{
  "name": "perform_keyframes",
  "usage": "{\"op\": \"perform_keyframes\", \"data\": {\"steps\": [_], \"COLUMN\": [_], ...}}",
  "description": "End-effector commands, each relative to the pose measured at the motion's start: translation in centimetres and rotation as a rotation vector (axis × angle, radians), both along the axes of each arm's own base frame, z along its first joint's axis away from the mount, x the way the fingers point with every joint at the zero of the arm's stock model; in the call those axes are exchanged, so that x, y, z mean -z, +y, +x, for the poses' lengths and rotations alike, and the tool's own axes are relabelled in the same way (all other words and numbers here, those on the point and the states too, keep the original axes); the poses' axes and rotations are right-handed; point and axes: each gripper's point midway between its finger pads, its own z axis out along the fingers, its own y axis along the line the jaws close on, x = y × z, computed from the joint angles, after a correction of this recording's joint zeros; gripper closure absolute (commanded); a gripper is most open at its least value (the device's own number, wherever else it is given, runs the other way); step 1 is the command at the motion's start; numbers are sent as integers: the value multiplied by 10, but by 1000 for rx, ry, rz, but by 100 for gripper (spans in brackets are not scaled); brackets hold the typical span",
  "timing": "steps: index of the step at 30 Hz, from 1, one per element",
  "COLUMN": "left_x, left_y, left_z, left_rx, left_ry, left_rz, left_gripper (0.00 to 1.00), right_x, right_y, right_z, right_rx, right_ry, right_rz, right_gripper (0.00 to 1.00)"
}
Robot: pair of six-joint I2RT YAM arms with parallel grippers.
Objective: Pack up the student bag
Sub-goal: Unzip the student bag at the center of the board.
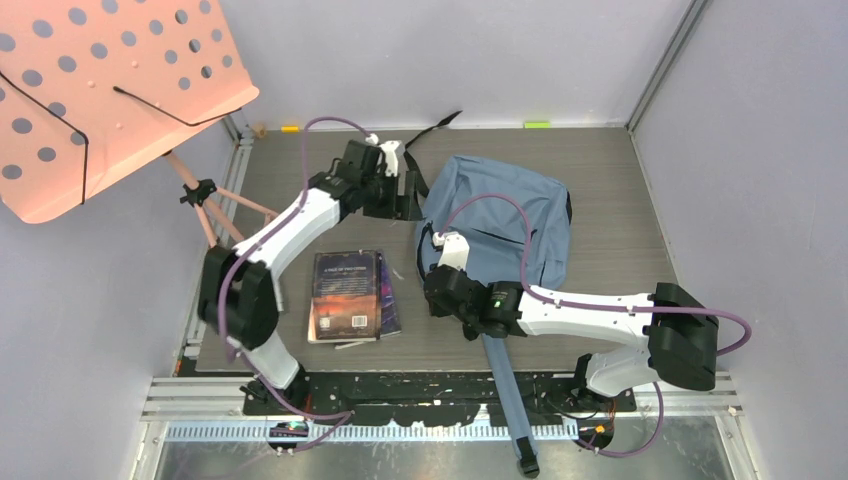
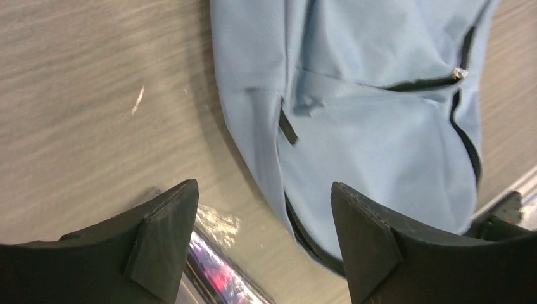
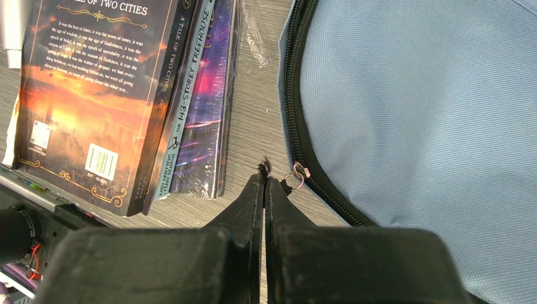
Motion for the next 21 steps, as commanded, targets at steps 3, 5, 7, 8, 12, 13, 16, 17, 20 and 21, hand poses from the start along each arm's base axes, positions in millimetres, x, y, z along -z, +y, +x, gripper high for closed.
{"op": "perform_keyframes", "data": {"steps": [3, 5, 7, 8, 12, 13, 16, 17, 20, 21], "left_x": [-26, -21, -15, -11, 5, 10, 23, 27, 36, 38], "left_y": [6, 6, 4, 2, -17, -21, -31, -34, -39, -40], "left_z": [-44, -61, -74, -80, -100, -103, -109, -110, -113, -113], "left_rx": [-93, -106, -121, -125, -117, -116, -110, -108, -107, -107], "left_ry": [-21, 13, 38, 48, 91, 106, 159, 168, 188, 192], "left_rz": [-181, -221, -248, -264, -318, -322, -346, -348, -346, -346], "left_gripper": [22, 25, 26, 26, 26, 26, 25, 25, 25, 25], "right_x": [-29, -29, -29, -29, -28, -28, -27, -27, -27, -26], "right_y": [12, 13, 13, 13, 15, 15, 16, 17, 18, 18], "right_z": [5, 6, 6, 7, 7, 7, 7, 7, 6, 6], "right_rx": [15, 18, 21, 24, 26, 27, 26, 24, 21, 22], "right_ry": [-42, -42, -43, -43, -41, -41, -35, -34, -29, -29], "right_rz": [69, 71, 74, 74, 78, 79, 79, 81, 83, 84], "right_gripper": [100, 100, 100, 99, 100, 100, 99, 99, 100, 100]}}
